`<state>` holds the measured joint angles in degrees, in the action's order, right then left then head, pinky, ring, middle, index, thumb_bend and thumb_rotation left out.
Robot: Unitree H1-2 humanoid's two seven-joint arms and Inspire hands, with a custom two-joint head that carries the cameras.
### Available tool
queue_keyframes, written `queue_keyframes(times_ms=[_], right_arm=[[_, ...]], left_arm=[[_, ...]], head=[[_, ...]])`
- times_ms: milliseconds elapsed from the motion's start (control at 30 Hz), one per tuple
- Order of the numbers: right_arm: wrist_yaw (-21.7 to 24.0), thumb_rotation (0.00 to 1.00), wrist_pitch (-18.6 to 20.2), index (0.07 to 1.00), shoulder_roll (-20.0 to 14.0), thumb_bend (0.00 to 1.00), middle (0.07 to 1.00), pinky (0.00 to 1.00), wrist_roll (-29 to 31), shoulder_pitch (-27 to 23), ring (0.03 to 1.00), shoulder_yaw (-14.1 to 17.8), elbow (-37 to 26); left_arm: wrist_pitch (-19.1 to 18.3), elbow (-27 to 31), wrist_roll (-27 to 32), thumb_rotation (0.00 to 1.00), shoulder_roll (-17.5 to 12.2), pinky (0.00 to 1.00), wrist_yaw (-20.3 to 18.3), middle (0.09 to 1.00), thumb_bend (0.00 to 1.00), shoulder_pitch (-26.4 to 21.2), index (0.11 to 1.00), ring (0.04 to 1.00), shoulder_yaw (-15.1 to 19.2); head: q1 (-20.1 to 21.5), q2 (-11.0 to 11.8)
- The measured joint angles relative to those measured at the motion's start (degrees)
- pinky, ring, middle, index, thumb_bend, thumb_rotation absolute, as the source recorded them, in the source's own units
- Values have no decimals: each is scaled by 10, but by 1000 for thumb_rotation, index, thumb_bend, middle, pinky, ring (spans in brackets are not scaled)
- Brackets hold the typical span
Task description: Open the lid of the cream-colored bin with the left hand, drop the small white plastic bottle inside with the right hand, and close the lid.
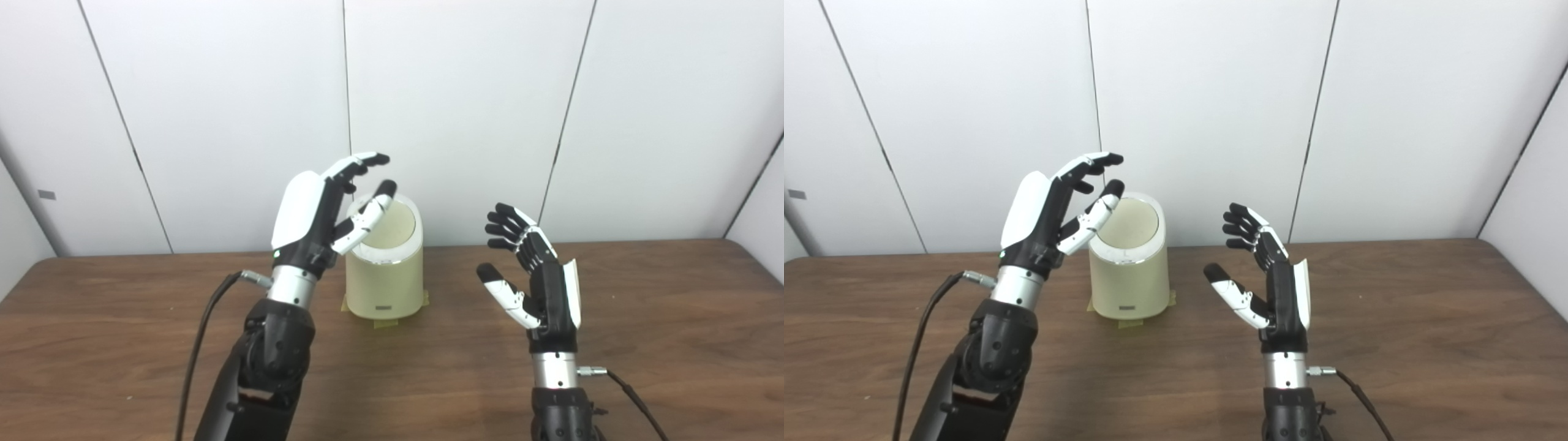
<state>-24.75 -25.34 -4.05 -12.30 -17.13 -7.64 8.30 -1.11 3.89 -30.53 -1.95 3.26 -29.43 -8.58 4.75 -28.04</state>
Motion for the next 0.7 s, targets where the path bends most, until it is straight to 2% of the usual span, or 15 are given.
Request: queue_keyframes(times_ms=[200, 300, 367, 433, 567, 700], right_arm=[[7, 560, 0, 784, 0, 529, 763, 642, 15, 3, 723, 3, -7], [16, 515, 0, 777, 0, 441, 771, 643, 20, 6, 729, 6, -18], [21, 502, 0, 770, 0, 406, 772, 646, 21, 8, 734, 8, -26], [29, 519, 0, 760, 0, 337, 777, 658, 31, 9, 747, 12, -27], [44, 564, 0, 751, 0, 292, 767, 673, 47, 14, 749, 23, -31], [47, 523, 0, 741, 3, 261, 751, 663, 52, 14, 736, 30, -31]], left_arm=[[-3, 64, 114, 569, 16, 682, -20, 795, 256, 48, 786, 781, 32], [-6, 94, 154, 541, 18, 687, -21, 797, 218, 73, 792, 781, 48], [-5, 107, 168, 542, 17, 702, -20, 798, 222, 93, 793, 784, 54], [6, 107, 184, 590, 19, 704, -16, 793, 267, 114, 789, 780, 63], [43, 105, 206, 654, 26, 718, 11, 803, 279, 160, 796, 789, 93], [64, 105, 225, 699, 30, 736, 31, 808, 270, 185, 797, 795, 113]], head=[[1, -2], [0, -2], [-5, 2], [-10, 5], [-17, 7], [-23, 8]])
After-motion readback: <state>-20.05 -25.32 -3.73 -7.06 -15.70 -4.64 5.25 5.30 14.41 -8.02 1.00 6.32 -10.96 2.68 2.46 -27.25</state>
